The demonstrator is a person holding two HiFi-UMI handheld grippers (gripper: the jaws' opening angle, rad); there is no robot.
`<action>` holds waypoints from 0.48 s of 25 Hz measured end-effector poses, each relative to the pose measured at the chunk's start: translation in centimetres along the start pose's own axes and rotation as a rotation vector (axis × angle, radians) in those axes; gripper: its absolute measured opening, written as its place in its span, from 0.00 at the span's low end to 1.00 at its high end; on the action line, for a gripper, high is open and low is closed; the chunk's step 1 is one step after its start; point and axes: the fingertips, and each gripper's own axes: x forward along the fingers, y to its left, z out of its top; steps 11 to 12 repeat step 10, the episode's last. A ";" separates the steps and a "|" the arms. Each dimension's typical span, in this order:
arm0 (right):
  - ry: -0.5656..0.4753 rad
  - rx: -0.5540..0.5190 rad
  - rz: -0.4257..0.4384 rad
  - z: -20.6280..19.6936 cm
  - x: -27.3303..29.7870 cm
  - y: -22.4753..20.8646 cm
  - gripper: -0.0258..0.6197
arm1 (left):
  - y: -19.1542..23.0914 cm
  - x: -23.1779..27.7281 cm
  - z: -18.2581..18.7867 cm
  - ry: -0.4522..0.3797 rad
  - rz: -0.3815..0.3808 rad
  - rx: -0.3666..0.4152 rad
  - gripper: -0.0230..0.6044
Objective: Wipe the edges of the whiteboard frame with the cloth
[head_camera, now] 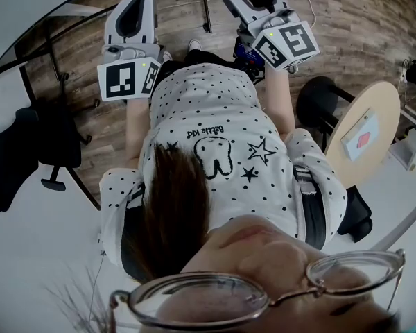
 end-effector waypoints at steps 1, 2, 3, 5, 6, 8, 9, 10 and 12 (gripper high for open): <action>0.001 -0.001 -0.001 0.0 0.0 0.0 0.41 | 0.0 0.0 0.0 0.000 -0.001 0.000 0.07; 0.001 -0.002 -0.002 0.1 0.0 0.0 0.41 | 0.0 0.0 0.1 0.000 -0.002 0.000 0.07; 0.000 -0.003 -0.003 0.1 -0.1 -0.1 0.41 | 0.0 0.1 0.1 0.000 -0.003 0.000 0.07; 0.000 -0.005 -0.004 0.1 -0.1 0.0 0.41 | -0.1 0.1 0.1 -0.001 -0.005 0.000 0.07; 0.000 -0.007 -0.003 0.1 -0.1 0.0 0.41 | -0.1 0.0 0.1 -0.001 -0.006 0.000 0.07; 0.001 -0.011 -0.004 0.2 -0.2 0.1 0.41 | -0.2 -0.1 0.1 -0.001 -0.008 -0.001 0.07; 0.002 -0.012 -0.005 0.2 -0.3 0.1 0.41 | -0.3 -0.1 0.1 -0.001 -0.008 -0.002 0.07; 0.003 -0.013 -0.006 0.2 -0.4 0.1 0.41 | -0.3 -0.2 0.1 -0.001 -0.009 -0.003 0.07; 0.003 -0.013 -0.006 0.2 -0.4 0.1 0.41 | -0.3 -0.2 0.1 -0.001 -0.009 -0.003 0.07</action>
